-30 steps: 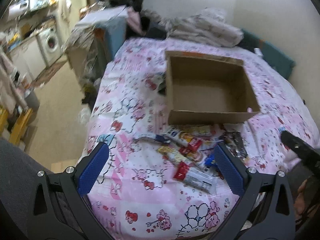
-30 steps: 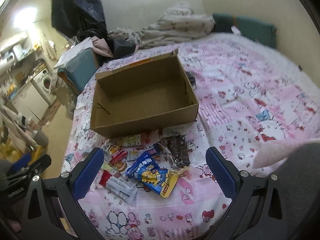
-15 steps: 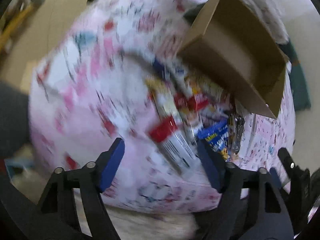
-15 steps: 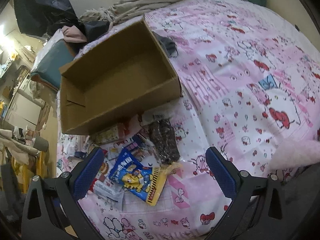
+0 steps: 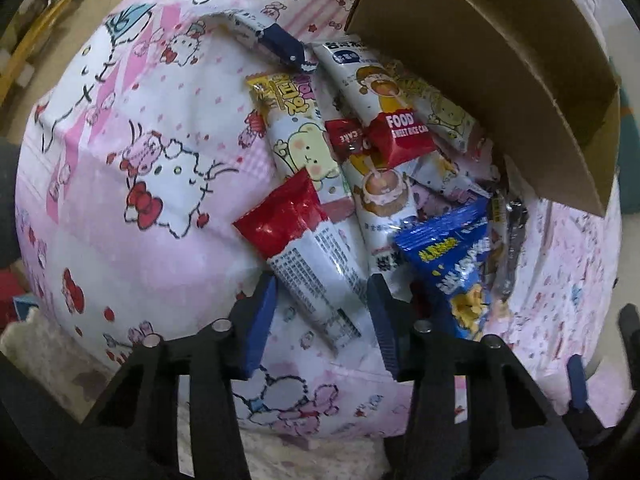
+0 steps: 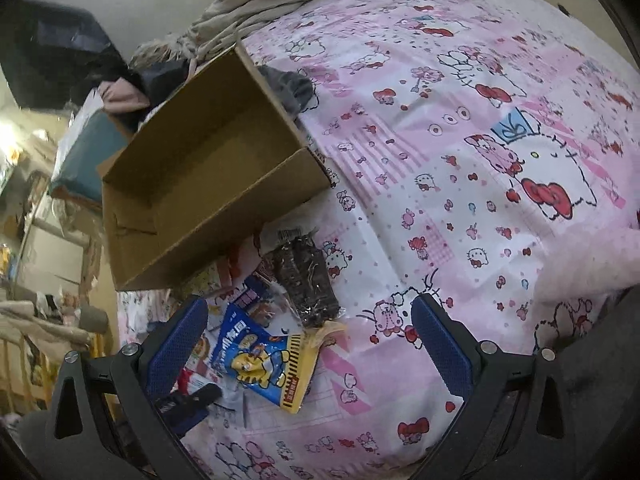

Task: Organize snacks
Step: 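Grasp the red-and-white bar with the left tool while the right tool grasps the blue-yellow chip bag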

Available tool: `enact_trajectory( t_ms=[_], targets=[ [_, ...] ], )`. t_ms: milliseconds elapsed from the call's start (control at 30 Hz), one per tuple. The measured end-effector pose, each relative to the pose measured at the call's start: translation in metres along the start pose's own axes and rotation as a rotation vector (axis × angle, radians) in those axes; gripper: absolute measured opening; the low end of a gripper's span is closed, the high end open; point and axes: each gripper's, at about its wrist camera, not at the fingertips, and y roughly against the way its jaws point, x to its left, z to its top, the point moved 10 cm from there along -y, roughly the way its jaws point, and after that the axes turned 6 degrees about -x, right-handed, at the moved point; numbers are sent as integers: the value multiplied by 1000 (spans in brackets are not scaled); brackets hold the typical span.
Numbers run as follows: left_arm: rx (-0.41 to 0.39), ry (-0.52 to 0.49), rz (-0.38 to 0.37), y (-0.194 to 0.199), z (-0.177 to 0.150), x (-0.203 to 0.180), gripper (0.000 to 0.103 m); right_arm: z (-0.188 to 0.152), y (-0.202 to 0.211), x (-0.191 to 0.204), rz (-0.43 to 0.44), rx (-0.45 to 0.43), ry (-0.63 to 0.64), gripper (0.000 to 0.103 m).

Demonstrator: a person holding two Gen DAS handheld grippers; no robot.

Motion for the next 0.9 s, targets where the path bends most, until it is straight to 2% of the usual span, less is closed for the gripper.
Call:
enact_trajectory(
  t_ms=[33,100,267,400,467,567,633,700,733,800,900],
  targets=[
    [2,-10,7,-1,0,0,31,0,0,0,2,2,-4,103],
    [5,-41,0,-2,1,0,29,-1,-1,-1,8,11,-13,103],
    [56,-122,-51,-9,3,-7,27,-6,-5,0,8,37,-17,103],
    [90,-183,-43,-6,8,-6,28,-8,-5,3,5,37,-2,103],
    [117,-261,-7,-6,9,-9,30,-10,-6,5,5,39,4,103],
    [108,-286,19,-3,11,-11,31,-11,-7,6,3,41,17,103],
    [96,-316,52,-5,13,-17,43,-12,-8,6,-1,44,22,103],
    [95,-344,66,-11,12,-26,45,-12,-10,5,-4,49,21,103],
    [89,-351,70,-13,11,-30,43,-14,-11,5,-3,56,20,103],
    [83,-346,56,-14,11,-35,27,-18,-16,4,6,93,5,103],
    [93,-353,23,-6,12,-35,26,-32,-31,9,50,195,-35,103]
  ],
)
